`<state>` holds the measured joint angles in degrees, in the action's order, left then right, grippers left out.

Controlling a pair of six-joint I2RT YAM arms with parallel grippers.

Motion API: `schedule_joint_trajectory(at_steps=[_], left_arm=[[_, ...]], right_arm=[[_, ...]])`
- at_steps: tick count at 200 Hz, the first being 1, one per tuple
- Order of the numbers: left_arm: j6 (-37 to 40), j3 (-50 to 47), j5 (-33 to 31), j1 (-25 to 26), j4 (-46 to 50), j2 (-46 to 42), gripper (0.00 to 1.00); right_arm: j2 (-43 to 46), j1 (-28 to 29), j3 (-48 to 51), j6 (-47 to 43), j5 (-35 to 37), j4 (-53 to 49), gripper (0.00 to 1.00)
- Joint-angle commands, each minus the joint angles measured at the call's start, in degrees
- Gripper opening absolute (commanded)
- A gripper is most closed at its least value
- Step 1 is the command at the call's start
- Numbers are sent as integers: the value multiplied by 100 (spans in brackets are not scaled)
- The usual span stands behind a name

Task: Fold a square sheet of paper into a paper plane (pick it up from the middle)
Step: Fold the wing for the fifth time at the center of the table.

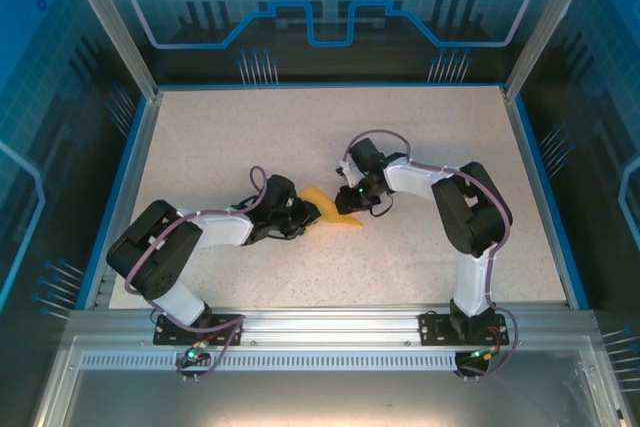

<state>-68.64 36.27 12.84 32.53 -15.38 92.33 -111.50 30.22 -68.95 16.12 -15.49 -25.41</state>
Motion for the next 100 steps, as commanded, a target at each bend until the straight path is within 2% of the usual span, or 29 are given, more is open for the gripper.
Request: schedule_joint_trajectory(at_steps=[1,25,64,100], left_arm=[[106,135,-143,44,6,57,19],[142,152,-242,51,210,9,10],[343,355,-429,48,936,-128,7],[496,691,-493,29,1537,-189,6]], right_arm=[[-102,69,257,100,-93,-42,30],[172,67,353,178,43,80,34],[992,93,609,102,837,263,50],[1702,418,1045,-466,1601,616,51]])
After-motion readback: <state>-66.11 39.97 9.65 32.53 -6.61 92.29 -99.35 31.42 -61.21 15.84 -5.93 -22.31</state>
